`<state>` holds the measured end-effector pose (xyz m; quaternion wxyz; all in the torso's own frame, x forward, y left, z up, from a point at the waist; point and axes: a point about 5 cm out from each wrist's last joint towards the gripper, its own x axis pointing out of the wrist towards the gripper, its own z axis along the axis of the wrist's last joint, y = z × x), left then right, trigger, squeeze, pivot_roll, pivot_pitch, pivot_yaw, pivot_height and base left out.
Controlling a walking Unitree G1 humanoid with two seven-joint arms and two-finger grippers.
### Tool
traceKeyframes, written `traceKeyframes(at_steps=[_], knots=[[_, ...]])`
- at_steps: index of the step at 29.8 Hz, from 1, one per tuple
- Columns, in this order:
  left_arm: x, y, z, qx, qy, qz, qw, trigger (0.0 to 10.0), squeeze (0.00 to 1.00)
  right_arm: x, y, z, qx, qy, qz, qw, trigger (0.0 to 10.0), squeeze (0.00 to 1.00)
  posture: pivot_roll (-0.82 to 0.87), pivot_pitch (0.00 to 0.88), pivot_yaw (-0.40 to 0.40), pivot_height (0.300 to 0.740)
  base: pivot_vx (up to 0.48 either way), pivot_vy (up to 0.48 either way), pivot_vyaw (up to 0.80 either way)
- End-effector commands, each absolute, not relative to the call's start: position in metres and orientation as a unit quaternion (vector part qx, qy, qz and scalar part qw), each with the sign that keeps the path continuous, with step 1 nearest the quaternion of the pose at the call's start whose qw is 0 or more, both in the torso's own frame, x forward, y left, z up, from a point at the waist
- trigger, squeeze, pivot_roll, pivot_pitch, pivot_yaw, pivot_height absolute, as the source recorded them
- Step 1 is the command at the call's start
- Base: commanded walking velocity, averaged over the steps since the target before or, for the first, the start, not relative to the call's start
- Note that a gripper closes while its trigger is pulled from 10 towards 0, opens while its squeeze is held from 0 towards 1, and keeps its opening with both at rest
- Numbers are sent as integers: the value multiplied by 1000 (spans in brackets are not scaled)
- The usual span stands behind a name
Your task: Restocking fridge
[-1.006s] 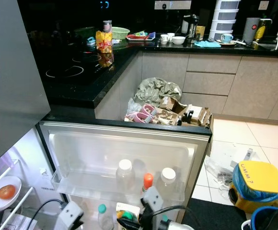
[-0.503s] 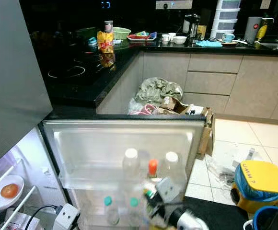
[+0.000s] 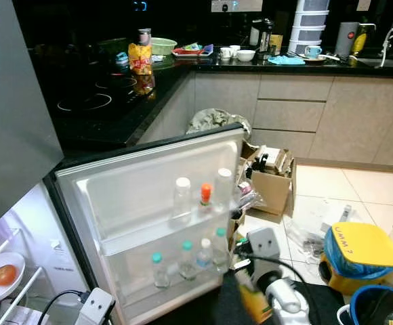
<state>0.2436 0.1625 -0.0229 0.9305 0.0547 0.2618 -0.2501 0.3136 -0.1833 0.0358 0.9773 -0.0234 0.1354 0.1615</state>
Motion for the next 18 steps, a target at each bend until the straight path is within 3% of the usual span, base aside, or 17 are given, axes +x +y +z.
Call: traceKeyframes(at_steps=[1, 7, 10, 18], knots=[[238, 164, -29, 58, 273, -232, 932, 10000, 0, 305, -181, 23, -23, 171, 174, 969, 10000, 0, -46, 47, 18, 740, 0, 0, 0], [240, 177, -35, 53, 298, -129, 944, 10000, 0, 278, -169, -7, -22, 232, 204, 951, 10000, 0, -45, 53, 19, 740, 0, 0, 0], [240, 179, -38, 50, 311, -97, 944, 10000, 0, 260, -164, -24, -23, 267, 213, 940, 10000, 0, -45, 57, 23, 740, 0, 0, 800], [239, 173, -39, 61, 311, -105, 943, 10000, 0, 250, -164, -32, -18, 283, 206, 936, 10000, 0, -47, 64, 21, 740, 0, 0, 800]])
